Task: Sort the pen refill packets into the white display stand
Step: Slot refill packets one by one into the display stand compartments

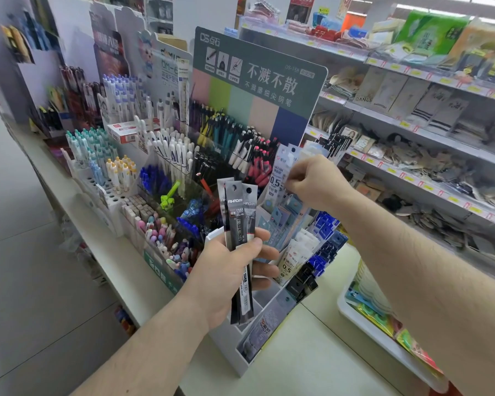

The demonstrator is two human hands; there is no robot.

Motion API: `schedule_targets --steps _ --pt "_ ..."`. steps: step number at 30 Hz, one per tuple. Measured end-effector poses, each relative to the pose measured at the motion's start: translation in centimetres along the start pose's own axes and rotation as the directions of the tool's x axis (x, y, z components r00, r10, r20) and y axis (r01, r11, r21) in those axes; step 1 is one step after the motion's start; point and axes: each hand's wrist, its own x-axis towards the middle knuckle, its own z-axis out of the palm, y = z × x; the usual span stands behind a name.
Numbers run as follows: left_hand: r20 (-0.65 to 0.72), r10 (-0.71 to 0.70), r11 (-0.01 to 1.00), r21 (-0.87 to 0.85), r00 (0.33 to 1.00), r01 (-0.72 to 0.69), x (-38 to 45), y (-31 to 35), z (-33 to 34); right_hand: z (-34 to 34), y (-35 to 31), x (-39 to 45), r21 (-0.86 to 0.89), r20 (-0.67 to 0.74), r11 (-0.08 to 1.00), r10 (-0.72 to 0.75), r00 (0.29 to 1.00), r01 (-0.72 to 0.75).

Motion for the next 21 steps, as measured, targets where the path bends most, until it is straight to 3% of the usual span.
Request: schedule_targets --steps 2,6,10,21 --pt "-0.006 0.007 1.000 0.005 1.000 -0.007 0.1 0.1 -0.2 -0.5 0.0 0.1 0.002 0.005 0.999 0.039 0.999 -0.039" --pt "-0.012 0.011 1.000 0.008 1.000 -0.011 0.0 0.2 -0.2 -0.5 0.9 0.8 0.177 -0.171 0.978 0.137 0.976 -0.107" --pt "-0.008 0.012 1.000 0.011 1.000 -0.012 0.0 0.4 -0.2 0.3 0.5 1.3 0.294 -0.140 0.950 0.154 0.978 -0.108" --pt "-0.024 0.004 1.000 0.002 1.000 -0.004 -0.2 0.0 -0.7 0.9 0.6 1.3 0.097 -0.127 0.987 0.141 0.982 -0.129"
